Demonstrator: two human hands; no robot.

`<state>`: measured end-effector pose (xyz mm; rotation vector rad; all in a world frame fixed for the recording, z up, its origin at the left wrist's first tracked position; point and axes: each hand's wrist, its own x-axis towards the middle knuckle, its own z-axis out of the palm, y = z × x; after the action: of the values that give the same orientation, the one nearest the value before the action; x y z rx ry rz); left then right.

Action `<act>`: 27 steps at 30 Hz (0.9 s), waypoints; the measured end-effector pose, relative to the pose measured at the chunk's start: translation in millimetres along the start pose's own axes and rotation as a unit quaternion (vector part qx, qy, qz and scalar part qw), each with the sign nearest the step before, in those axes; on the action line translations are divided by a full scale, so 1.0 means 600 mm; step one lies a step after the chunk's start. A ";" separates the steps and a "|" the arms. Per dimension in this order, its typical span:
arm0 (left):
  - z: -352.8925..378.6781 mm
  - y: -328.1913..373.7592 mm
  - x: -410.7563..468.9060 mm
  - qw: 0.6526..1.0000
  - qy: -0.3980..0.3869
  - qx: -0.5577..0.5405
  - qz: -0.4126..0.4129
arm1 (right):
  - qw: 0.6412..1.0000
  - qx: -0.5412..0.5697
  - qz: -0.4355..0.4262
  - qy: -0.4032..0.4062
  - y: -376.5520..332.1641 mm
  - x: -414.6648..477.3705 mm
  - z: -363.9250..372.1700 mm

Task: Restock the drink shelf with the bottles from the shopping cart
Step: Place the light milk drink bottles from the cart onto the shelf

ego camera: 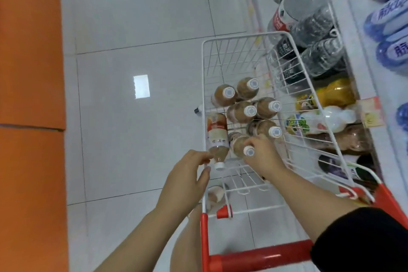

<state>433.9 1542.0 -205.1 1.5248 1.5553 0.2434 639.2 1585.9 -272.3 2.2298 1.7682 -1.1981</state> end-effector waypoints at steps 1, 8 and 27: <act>-0.003 0.005 0.002 1.000 0.003 0.004 0.000 | 0.999 0.027 -0.005 0.018 -0.007 -0.009 -0.014; -0.022 0.102 0.016 0.997 -0.019 -0.017 0.073 | 0.973 0.183 -0.111 0.090 -0.079 -0.157 -0.190; -0.003 0.128 0.057 0.973 0.097 -0.207 0.025 | 0.997 0.053 0.048 0.042 0.049 0.009 -0.115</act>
<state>492.0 1589.2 -166.6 1.2362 1.4999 0.7190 700.8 1613.5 -239.3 2.4287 1.6400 -1.2246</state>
